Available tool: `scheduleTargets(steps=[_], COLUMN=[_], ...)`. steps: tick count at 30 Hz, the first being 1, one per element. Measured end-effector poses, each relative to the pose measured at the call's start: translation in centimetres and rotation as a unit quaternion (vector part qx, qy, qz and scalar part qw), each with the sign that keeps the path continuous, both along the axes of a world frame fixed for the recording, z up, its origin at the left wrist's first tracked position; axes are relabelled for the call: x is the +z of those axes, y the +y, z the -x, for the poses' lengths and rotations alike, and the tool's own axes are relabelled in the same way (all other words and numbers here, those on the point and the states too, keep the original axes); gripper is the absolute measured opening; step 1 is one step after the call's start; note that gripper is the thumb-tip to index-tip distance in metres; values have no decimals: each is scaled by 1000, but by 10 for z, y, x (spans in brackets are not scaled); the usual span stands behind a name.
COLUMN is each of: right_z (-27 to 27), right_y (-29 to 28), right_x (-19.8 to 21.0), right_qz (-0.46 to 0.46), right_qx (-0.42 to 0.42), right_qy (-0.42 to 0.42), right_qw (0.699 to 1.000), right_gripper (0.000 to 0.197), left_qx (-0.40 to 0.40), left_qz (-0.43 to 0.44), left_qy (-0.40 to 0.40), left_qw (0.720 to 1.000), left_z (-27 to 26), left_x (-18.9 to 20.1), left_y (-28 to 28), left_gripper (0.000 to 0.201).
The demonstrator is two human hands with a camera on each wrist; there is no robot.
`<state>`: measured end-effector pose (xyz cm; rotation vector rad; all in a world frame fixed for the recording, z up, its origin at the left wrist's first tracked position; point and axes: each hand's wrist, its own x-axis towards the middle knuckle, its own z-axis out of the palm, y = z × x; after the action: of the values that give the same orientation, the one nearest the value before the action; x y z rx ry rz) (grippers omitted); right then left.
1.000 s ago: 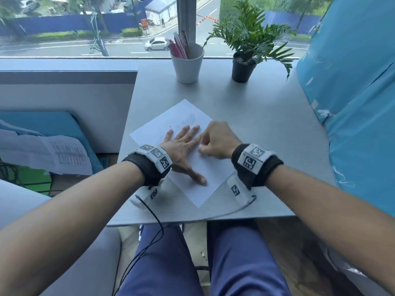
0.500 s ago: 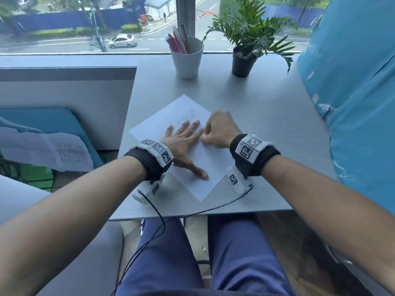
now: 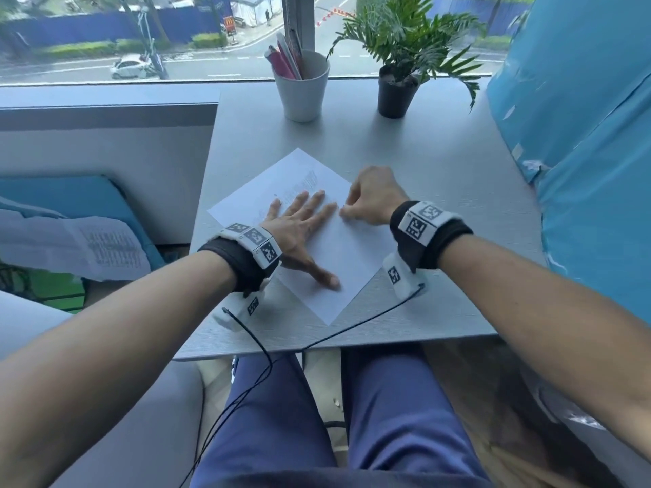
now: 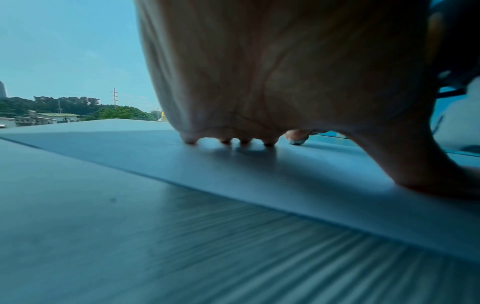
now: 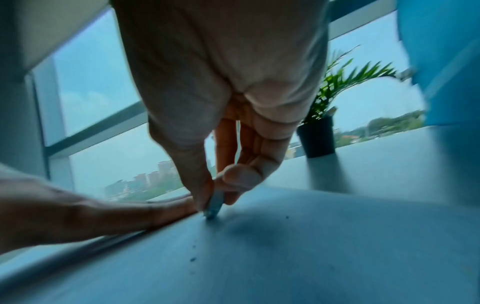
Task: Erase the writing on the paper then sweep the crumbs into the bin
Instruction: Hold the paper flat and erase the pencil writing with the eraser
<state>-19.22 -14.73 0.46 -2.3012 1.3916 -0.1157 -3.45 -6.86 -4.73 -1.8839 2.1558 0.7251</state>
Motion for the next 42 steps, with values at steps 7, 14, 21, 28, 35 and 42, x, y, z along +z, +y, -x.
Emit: scheduleTargets(steps=[7,14,21,28,35,42], right_z=[-2,-2,0,5,6,8], right_y=[21,38,22,1,3,25], right_x=[-4,-7,-8,2,-2,-8], right_qz=[-22,-49,-14,9,-18,-41], right_qx=[100,131,58,34,71,121], right_qy=[38,15,9,11,30,40], right_qw=[994,990,998,999,997,991], right_gripper=[11,5,16,12,14,8], left_qx=[-13,-6,0,6,1,-2], left_qz=[-14,-19,-31,-29,-33,-38], left_qy=[1,-7,-20,-13,-9,-10], left_qw=[1000,1000,999,999,999,999], left_z=[1,4,5,7,4,4], left_x=[7,8,11,12,10,11], left_y=[1,0,-1,1,-1,-2], left_gripper=[146,146,149,148,150,146])
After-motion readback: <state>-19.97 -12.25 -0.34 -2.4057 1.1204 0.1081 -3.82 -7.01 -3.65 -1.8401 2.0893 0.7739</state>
